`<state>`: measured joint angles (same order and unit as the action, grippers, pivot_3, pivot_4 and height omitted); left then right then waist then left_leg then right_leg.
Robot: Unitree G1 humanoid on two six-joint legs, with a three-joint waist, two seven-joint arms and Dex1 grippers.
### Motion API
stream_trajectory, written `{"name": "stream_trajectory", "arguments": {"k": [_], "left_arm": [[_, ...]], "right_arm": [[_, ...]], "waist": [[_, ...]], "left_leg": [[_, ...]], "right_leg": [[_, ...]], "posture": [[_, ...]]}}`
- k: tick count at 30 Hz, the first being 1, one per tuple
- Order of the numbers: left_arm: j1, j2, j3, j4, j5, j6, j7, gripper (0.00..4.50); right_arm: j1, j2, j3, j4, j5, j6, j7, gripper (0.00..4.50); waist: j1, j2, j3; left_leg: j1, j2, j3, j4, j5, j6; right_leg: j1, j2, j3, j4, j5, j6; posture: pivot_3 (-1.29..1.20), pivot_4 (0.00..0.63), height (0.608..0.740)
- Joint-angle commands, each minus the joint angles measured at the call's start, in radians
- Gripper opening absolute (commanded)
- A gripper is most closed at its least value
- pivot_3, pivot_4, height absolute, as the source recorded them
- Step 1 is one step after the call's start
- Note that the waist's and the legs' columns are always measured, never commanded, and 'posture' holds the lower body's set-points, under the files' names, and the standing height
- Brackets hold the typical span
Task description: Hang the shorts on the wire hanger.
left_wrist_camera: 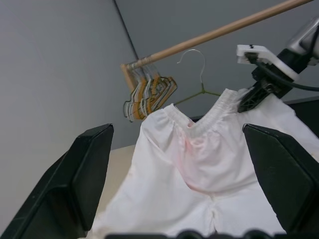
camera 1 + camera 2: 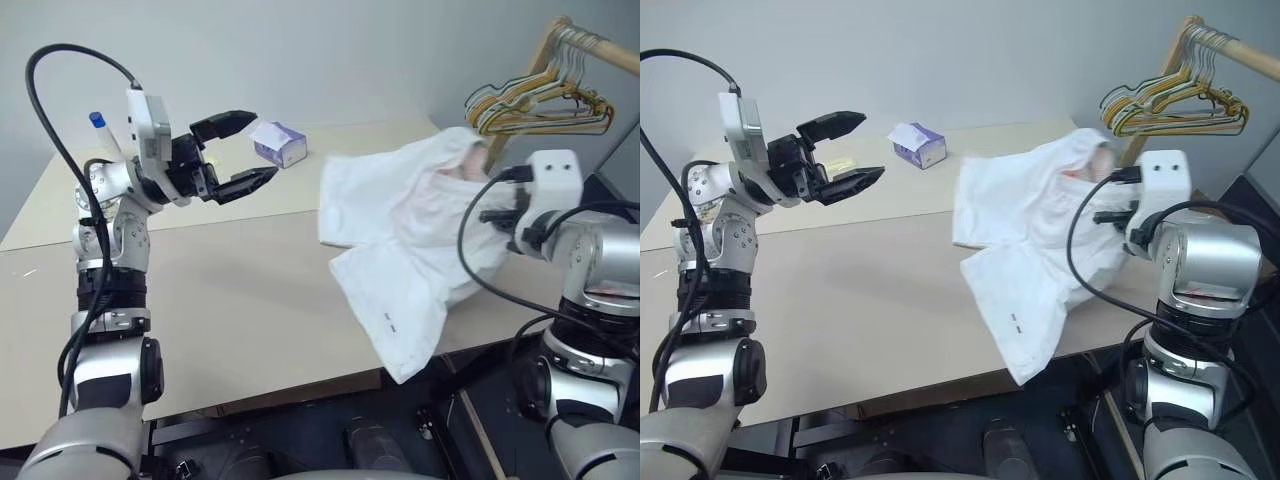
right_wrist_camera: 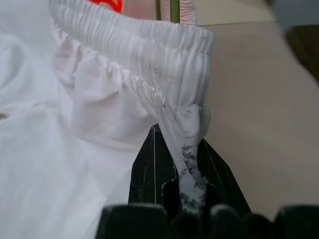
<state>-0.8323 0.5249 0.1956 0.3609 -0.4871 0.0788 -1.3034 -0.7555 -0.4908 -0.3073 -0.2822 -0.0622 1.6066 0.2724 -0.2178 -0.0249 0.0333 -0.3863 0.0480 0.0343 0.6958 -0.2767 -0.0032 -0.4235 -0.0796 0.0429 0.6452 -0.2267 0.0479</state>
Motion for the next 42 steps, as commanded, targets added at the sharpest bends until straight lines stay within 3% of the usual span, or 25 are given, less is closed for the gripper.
{"name": "stream_trajectory", "arguments": {"k": [1, 6, 11, 16, 31, 42], "left_arm": [[-0.001, -0.014, 0.01, -0.087, -0.046, 0.031, 0.044, 4.49], [0.02, -0.031, 0.02, -0.15, -0.109, 0.074, 0.056, 4.49], [0.055, -0.033, 0.015, -0.201, -0.132, 0.092, 0.065, 4.49], [0.093, -0.026, 0.01, -0.243, -0.131, 0.098, 0.072, 4.49], [0.125, -0.01, 0.005, -0.271, -0.12, 0.089, 0.089, 4.49], [0.129, -0.006, -0.008, -0.274, -0.116, 0.09, 0.083, 4.49]], "right_arm": [[-0.124, 0.061, -0.114, 0.009, -0.147, 0.008, -0.147, 0.0], [-0.291, 0.192, -0.212, 0.078, -0.39, 0.008, -0.361, 0.0], [-0.355, 0.204, -0.286, 0.15, -0.436, -0.004, -0.476, 0.0], [-0.39, 0.146, -0.377, 0.304, -0.382, -0.144, -0.542, 0.0], [-0.528, -0.108, -0.466, 0.825, -0.151, -0.506, -0.675, 0.0], [-0.589, -0.209, -0.542, 1.038, 0.027, -0.53, -0.787, 0.0]], "waist": [[-0.015, 0.001, 0.0], [-0.049, 0.009, -0.003], [-0.07, 0.012, -0.005], [-0.075, 0.015, -0.006], [-0.071, 0.02, -0.005], [-0.072, 0.022, -0.003]], "left_leg": [[0.0, 0.0, 0.0, 0.0, 0.0, 0.0], [0.002, 0.0, -0.005, -0.001, 0.0, 0.0], [0.003, -0.001, -0.006, -0.001, 0.0, 0.0], [0.006, -0.001, -0.006, -0.002, 0.0, 0.0], [0.021, -0.003, -0.002, -0.015, 0.0, 0.0], [0.021, -0.004, 0.004, -0.018, 0.0, 0.0]], "right_leg": [[0.0, 0.0, 0.0, 0.0, 0.0, 0.0], [0.0, 0.0, 0.003, 0.001, 0.0, 0.0], [0.002, -0.001, 0.002, 0.001, 0.0, 0.0], [0.004, -0.001, 0.003, -0.004, 0.0, 0.0], [0.02, 0.0, 0.008, -0.016, -0.001, 0.001], [0.02, 0.003, 0.018, -0.017, -0.001, 0.003]], "posture": [[-0.26, 0.0, 0.74], [-0.25, 0.0, 0.74], [-0.24, 0.0, 0.74], [-0.21, 0.0, 0.74], [-0.18, 0.0, 0.74], [-0.19, 0.0, 0.74]]}}
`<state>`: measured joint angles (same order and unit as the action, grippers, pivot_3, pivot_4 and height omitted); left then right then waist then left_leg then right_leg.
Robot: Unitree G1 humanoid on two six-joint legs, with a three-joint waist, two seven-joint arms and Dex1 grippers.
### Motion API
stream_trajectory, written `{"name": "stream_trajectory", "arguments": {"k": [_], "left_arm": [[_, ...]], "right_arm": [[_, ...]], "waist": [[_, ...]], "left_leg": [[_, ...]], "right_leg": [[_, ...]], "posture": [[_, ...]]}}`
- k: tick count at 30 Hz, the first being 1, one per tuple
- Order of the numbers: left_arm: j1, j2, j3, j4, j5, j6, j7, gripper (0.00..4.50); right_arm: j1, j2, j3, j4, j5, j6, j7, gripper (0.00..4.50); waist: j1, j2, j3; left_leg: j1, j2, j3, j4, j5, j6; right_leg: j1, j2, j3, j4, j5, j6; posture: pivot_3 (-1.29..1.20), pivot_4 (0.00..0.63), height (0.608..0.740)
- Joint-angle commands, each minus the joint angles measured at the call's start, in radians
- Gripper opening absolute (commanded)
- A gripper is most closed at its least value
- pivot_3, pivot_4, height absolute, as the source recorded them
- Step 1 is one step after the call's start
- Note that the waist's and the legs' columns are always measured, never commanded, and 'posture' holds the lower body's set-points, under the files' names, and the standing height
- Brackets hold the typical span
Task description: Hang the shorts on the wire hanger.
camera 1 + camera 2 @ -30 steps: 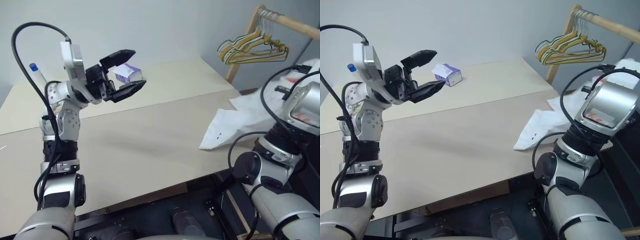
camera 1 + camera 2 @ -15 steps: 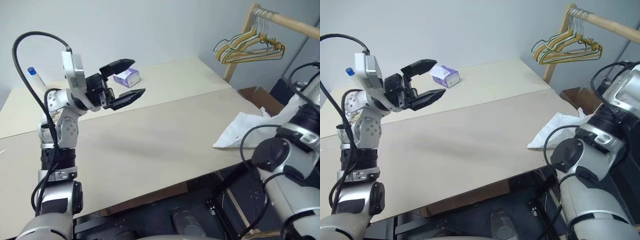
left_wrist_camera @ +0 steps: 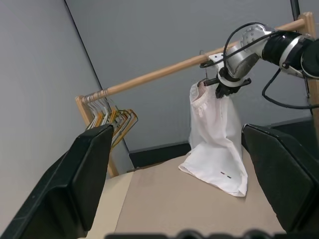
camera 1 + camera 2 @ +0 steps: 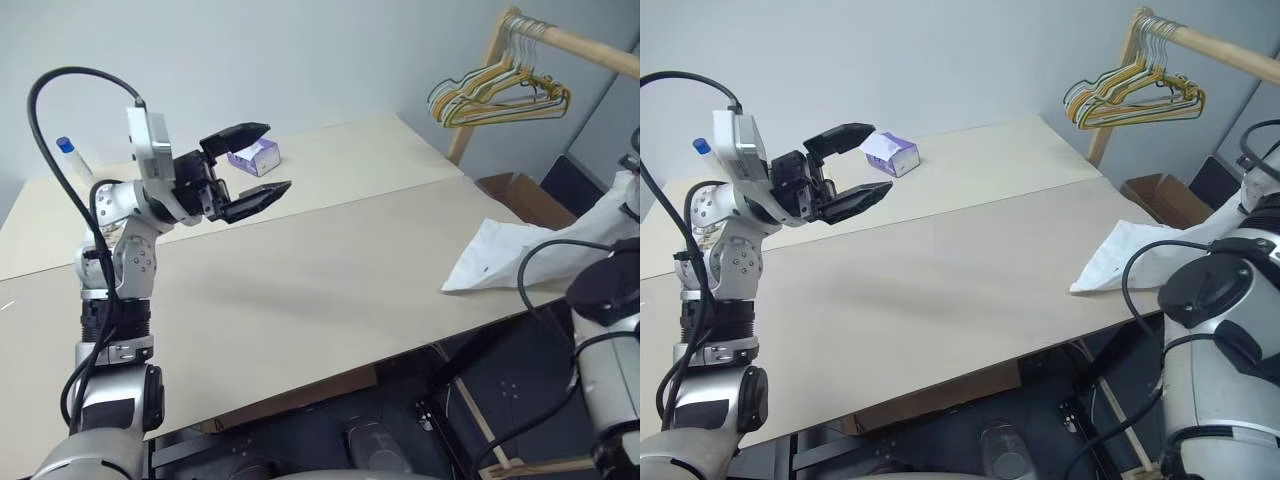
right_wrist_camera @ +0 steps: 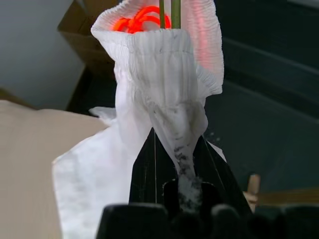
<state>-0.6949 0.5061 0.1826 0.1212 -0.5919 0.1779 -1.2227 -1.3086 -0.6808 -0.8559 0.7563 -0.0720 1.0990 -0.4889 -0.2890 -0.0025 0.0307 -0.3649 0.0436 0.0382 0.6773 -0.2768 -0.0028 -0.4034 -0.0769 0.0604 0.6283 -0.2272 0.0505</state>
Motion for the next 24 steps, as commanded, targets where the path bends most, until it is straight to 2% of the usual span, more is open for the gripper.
{"name": "stream_trajectory", "arguments": {"k": [1, 5, 6, 8, 17, 21, 24], "left_arm": [[-0.008, 0.012, 0.006, -0.037, -0.018, -0.007, -0.001, 4.49], [-0.008, 0.008, 0.01, -0.041, -0.031, 0.001, 0.001, 4.49], [-0.008, 0.009, 0.01, -0.042, -0.032, 0.004, 0.003, 4.5], [-0.006, 0.009, 0.008, -0.042, -0.031, 0.004, 0.004, 4.5], [0.0, 0.005, -0.002, -0.045, -0.021, -0.002, 0.013, 4.5], [0.001, 0.006, -0.008, -0.037, -0.008, -0.008, 0.018, 4.5], [0.0, 0.009, -0.009, -0.039, -0.008, 0.002, 0.022, 4.5]], "right_arm": [[-0.034, -0.021, 0.012, 0.004, 0.044, -0.022, -0.035, 0.0], [-0.015, -0.024, 0.046, 0.0, 0.054, -0.014, -0.056, 0.0], [-0.01, -0.023, 0.055, -0.004, 0.055, -0.013, -0.063, 0.62], [-0.003, -0.021, 0.079, -0.008, 0.05, -0.012, -0.074, 1.22], [0.032, -0.014, 0.166, -0.068, 0.04, -0.016, -0.117, 4.44], [0.049, -0.008, 0.206, -0.141, 0.021, -0.013, -0.133, 4.48], [0.101, 0.024, 0.367, -0.273, -0.075, -0.027, -0.164, 4.48]], "waist": [[-0.001, 0.0, 0.0], [0.0, 0.0, 0.0], [0.0, 0.0, 0.0], [0.001, 0.0, 0.0], [0.002, 0.0, 0.0], [0.002, 0.0, 0.0], [0.001, 0.0, 0.0]], "left_leg": [[0.0, 0.0, 0.0, 0.0, 0.0, 0.0], [0.001, -0.001, 0.001, 0.0, 0.0, 0.0], [0.001, -0.001, 0.002, 0.0, 0.0, 0.0], [0.001, -0.001, 0.001, 0.0, 0.0, 0.0], [0.0, -0.003, 0.001, 0.0, 0.0, 0.0], [0.0, -0.003, 0.001, 0.0, 0.0, 0.0], [0.0, -0.003, 0.001, 0.0, 0.0, 0.0]], "right_leg": [[0.0, 0.0, 0.001, 0.0, 0.0, 0.0], [0.0, 0.0, 0.004, 0.0, 0.0, 0.001], [0.0, 0.0, 0.004, 0.0, 0.0, 0.002], [0.0, 0.0, 0.006, -0.001, 0.0, 0.002], [0.0, 0.0, 0.007, -0.002, 0.0, 0.004], [0.0, 0.0, 0.007, -0.002, 0.0, 0.004], [0.0, 0.0, 0.008, -0.002, 0.0, 0.004]], "posture": [[-0.19, 0.0, 0.74], [-0.19, 0.0, 0.74], [-0.19, 0.0, 0.74], [-0.19, 0.0, 0.74], [-0.18, 0.0, 0.74], [-0.18, 0.0, 0.74], [-0.19, 0.0, 0.74]]}}
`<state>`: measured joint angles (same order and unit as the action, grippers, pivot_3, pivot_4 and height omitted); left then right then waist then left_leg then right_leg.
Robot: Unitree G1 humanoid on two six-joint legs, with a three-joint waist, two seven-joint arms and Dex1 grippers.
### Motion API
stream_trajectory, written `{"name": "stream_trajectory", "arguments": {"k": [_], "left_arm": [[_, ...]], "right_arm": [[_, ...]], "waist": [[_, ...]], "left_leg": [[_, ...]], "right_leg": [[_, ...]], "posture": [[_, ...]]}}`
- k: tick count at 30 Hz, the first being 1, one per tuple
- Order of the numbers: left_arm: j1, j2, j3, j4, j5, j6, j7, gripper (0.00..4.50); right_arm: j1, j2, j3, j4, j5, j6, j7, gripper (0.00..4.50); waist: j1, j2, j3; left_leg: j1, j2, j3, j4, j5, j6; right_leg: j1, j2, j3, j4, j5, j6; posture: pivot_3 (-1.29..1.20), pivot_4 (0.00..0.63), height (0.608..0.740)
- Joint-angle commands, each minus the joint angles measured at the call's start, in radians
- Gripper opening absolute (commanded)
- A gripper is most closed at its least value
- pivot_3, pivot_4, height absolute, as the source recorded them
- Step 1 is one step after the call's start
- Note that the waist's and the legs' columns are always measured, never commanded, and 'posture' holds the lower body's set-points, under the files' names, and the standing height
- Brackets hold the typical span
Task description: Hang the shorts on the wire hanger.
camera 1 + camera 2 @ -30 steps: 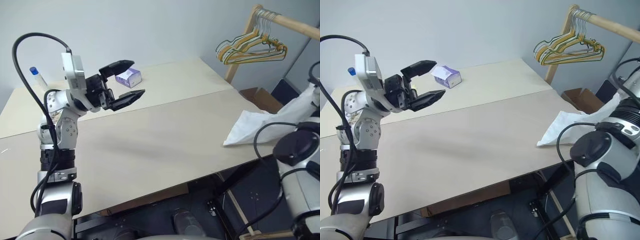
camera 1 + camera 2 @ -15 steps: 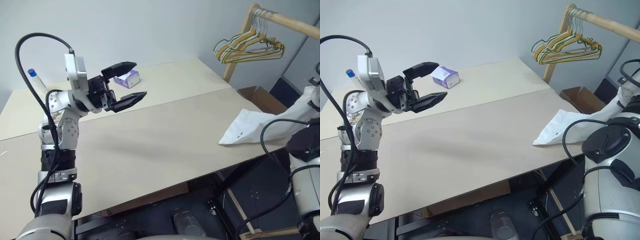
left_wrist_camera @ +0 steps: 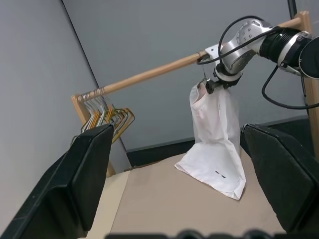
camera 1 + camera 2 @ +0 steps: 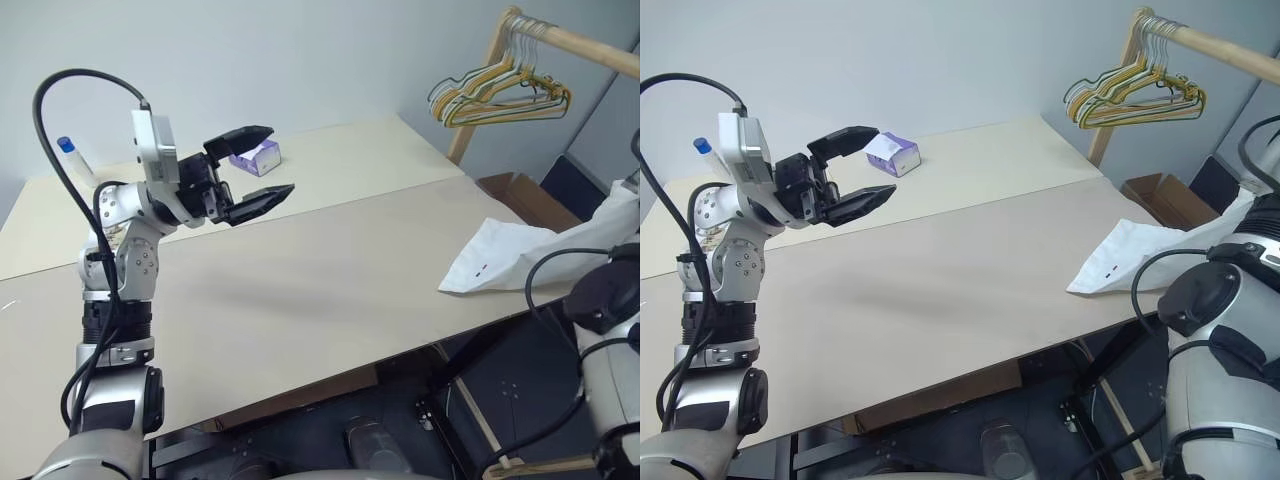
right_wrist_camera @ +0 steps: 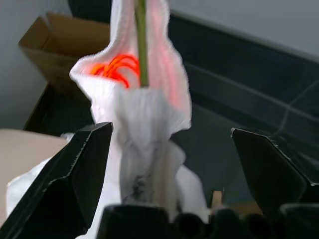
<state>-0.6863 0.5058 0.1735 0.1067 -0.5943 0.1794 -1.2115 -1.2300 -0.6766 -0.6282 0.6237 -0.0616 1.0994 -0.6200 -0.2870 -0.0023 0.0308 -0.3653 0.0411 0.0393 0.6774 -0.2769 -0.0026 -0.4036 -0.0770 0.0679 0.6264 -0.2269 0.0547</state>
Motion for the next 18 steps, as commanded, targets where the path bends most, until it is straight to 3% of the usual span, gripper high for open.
{"name": "stream_trajectory", "arguments": {"k": [1, 9, 18], "left_arm": [[-0.011, 0.012, -0.002, -0.023, 0.0, 0.002, 0.016, 4.5], [-0.021, 0.008, 0.008, -0.015, -0.021, 0.033, 0.046, 4.5], [0.103, 0.088, 0.055, -0.098, -0.048, 0.134, 0.097, 4.5]], "right_arm": [[0.043, 0.034, 0.189, -0.192, -0.11, -0.034, -0.032, 4.48], [0.199, 0.116, 0.472, -0.493, -0.268, -0.163, 0.024, 4.48], [0.348, 0.039, 0.756, -0.644, -0.356, -0.349, 0.374, 4.48]], "waist": [[-0.002, 0.0, 0.0], [0.001, 0.0, 0.0], [0.02, -0.001, 0.001]], "left_leg": [[0.0, 0.0, 0.0, 0.0, 0.0, 0.0], [0.007, 0.0, -0.001, 0.001, 0.0, 0.0], [0.006, -0.003, -0.003, 0.0, -0.001, 0.001]], "right_leg": [[0.0, 0.0, 0.0, 0.0, 0.0, 0.0], [0.0, 0.001, 0.002, 0.002, 0.0, 0.002], [0.0, 0.0, 0.002, 0.0, 0.0, 0.003]], "posture": [[-0.19, 0.0, 0.74], [-0.18, 0.0, 0.74], [-0.12, 0.0, 0.74]]}}
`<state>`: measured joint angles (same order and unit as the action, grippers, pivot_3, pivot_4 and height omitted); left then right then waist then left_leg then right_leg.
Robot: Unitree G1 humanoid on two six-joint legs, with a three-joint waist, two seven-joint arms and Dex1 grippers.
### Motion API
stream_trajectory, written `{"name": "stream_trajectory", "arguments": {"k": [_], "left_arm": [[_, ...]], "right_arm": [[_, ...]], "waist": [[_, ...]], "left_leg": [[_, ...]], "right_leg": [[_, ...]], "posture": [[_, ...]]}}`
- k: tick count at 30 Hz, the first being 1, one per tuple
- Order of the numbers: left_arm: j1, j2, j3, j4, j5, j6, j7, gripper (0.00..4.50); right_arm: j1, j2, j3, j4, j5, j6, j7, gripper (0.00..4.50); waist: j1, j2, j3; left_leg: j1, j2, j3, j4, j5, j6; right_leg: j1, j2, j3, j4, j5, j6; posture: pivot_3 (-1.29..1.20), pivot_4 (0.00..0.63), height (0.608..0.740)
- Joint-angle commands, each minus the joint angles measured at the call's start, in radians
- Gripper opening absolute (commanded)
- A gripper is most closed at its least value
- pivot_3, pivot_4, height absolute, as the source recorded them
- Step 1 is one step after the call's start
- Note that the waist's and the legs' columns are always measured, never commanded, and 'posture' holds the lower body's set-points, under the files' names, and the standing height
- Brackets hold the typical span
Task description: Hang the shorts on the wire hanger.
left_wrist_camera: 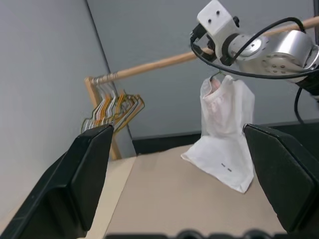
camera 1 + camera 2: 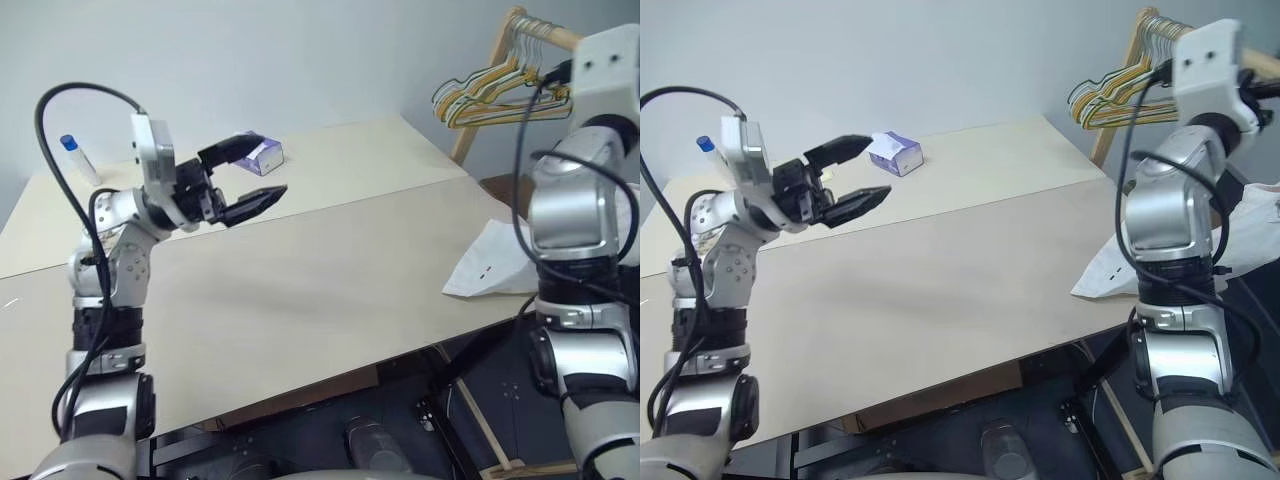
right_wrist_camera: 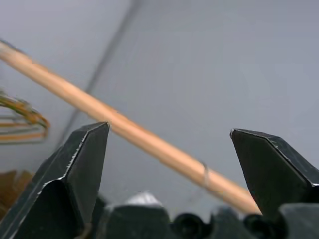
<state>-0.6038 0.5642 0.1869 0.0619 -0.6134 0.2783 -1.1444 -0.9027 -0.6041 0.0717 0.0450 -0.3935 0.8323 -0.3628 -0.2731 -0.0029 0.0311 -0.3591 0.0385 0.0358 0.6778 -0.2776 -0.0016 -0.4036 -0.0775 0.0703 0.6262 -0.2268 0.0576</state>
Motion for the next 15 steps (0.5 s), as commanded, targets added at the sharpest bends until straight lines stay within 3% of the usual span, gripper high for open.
{"name": "stream_trajectory", "arguments": {"k": [1, 8, 15], "left_arm": [[0.04, 0.039, 0.045, -0.062, -0.023, 0.039, 0.038, 4.5], [0.199, 0.097, 0.061, -0.135, 0.0, 0.069, 0.096, 4.5], [0.349, 0.111, 0.083, -0.221, 0.002, 0.086, 0.16, 4.5]], "right_arm": [[0.04, -0.04, 0.066, -0.079, -0.012, -0.11, 0.166, 4.48], [0.18, -0.063, 0.142, -0.142, 0.064, -0.278, 0.509, 4.48], [0.335, -0.086, 0.197, -0.245, 0.07, -0.436, 0.703, 4.48]], "waist": [[0.011, -0.002, 0.001], [0.053, -0.005, 0.002], [0.131, -0.01, 0.004]], "left_leg": [[0.0, 0.0, 0.0, 0.0, 0.0, 0.0], [0.001, 0.0, -0.001, 0.0, 0.0, 0.0], [0.0, 0.0, -0.001, 0.0, 0.0, 0.001]], "right_leg": [[0.0, 0.0, 0.0, 0.0, 0.0, 0.0], [0.001, 0.0, 0.0, 0.0, 0.0, 0.0], [-0.001, 0.0, -0.001, 0.0, 0.0, -0.001]], "posture": [[-0.11, 0.0, 0.74], [-0.07, 0.0, 0.74], [0.03, 0.0, 0.74]]}}
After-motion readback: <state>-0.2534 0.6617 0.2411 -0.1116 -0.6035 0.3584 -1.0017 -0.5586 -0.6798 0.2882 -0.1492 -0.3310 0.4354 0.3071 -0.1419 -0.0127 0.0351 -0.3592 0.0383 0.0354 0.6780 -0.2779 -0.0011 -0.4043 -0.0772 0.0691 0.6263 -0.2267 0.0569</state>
